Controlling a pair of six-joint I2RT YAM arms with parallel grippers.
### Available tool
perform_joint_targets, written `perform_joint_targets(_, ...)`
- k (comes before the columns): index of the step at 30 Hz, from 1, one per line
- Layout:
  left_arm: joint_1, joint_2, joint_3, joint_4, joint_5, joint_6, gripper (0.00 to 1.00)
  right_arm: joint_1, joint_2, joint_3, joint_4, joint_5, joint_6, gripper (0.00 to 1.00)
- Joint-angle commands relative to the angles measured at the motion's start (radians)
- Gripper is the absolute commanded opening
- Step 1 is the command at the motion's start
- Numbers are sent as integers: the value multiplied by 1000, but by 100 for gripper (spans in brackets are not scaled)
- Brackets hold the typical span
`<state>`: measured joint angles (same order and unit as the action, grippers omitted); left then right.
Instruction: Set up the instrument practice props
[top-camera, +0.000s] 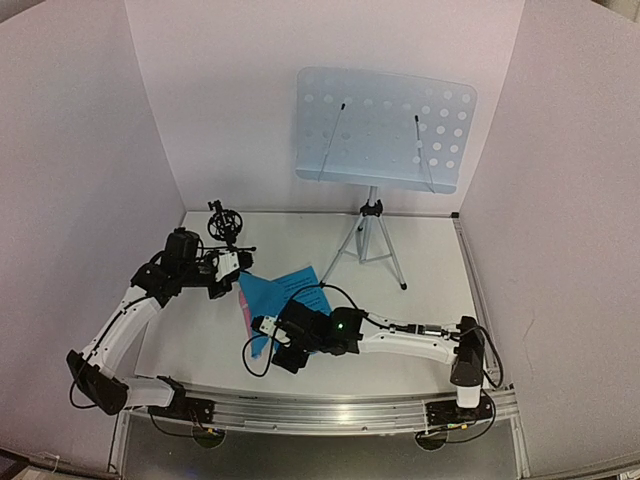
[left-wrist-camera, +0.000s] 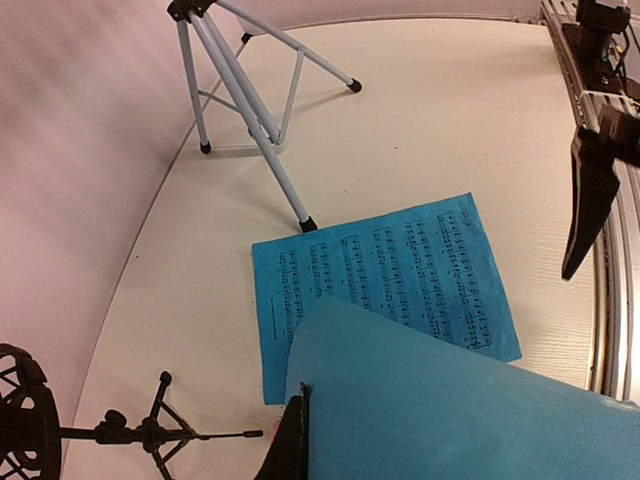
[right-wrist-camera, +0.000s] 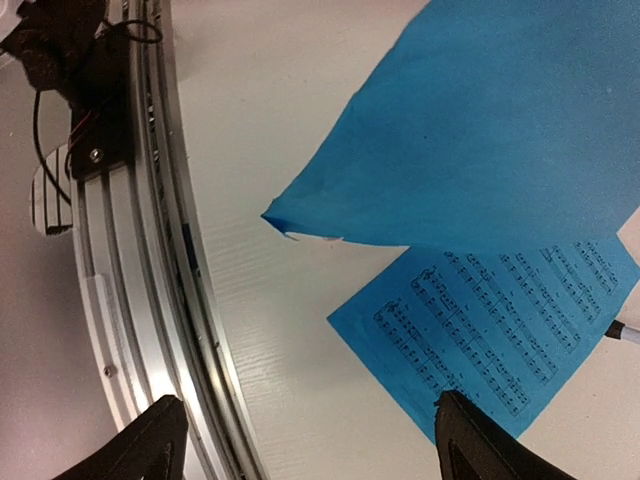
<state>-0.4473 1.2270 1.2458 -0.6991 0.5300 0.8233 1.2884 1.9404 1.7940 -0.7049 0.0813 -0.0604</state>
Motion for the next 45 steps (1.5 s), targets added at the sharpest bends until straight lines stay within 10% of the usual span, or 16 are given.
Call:
perform_joint_targets(1, -33, 14, 79, 33, -116, -99, 0, -6, 33, -22, 214, 72, 142, 84)
perform_joint_targets(14, -59, 37, 129, 27, -217, -154, 0, -7, 88, -49, 314, 226, 245, 82)
perform_joint_targets(36, -59, 56, 142, 87, -271, -107, 0, -47, 42, -278, 424, 236, 290, 19)
perform_joint_targets(45, -59, 51, 131, 74, -254, -85, 0, -62, -12, -322, 436, 262, 274, 32)
